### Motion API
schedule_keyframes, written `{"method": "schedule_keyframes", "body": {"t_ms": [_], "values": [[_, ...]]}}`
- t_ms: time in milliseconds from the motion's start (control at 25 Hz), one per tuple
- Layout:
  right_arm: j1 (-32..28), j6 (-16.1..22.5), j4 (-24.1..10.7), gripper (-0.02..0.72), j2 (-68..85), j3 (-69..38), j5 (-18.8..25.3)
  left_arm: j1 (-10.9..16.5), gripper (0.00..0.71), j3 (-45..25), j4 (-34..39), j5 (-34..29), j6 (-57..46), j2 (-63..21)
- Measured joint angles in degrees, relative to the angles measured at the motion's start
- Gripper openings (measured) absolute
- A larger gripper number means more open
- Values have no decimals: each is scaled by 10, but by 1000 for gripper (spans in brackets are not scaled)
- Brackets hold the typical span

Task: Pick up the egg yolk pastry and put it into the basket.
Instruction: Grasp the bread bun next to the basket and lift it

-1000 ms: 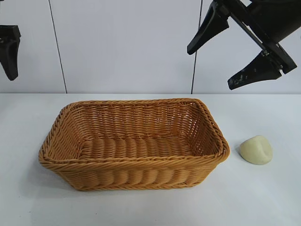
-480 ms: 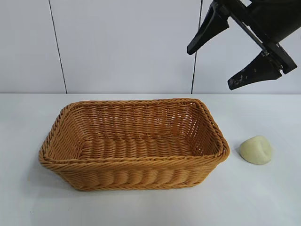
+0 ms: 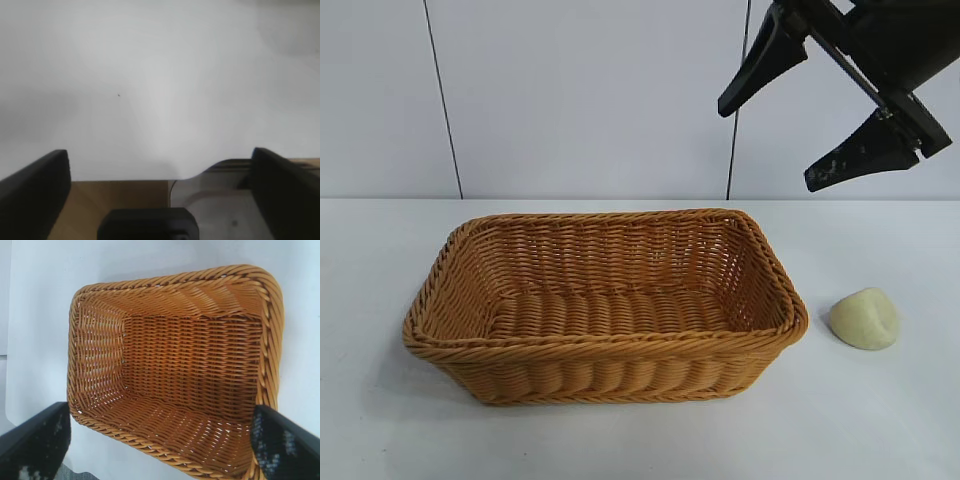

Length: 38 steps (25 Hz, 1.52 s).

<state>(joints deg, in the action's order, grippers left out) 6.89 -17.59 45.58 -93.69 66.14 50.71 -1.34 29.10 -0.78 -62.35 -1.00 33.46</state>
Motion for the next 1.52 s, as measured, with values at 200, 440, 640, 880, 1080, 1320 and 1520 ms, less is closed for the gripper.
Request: {"method": "schedule_keyframes", "body": {"t_ms": [200,440,640,880,1080,1320,1520], "values": [[0,0,0,695,0,0,0,0,696,-2,-11,9,0,-121],[0,0,0,695,0,0,1,0,696,-3,-23,10,0,-249],[0,0,-4,695,0,0,1,0,696,-3,-23,10,0,-327],[0,31,-58,695,0,23,4,0,696,-3,-23,10,0,-338],[-4,131,-216,695,0,53,28,0,696,-3,-23,10,0,-338],[-39,192,-341,695,-10,59,72,0,696,-3,-24,10,0,-338],[-52,195,-351,695,-49,59,56,0,696,-3,-24,10,0,-338]]}}
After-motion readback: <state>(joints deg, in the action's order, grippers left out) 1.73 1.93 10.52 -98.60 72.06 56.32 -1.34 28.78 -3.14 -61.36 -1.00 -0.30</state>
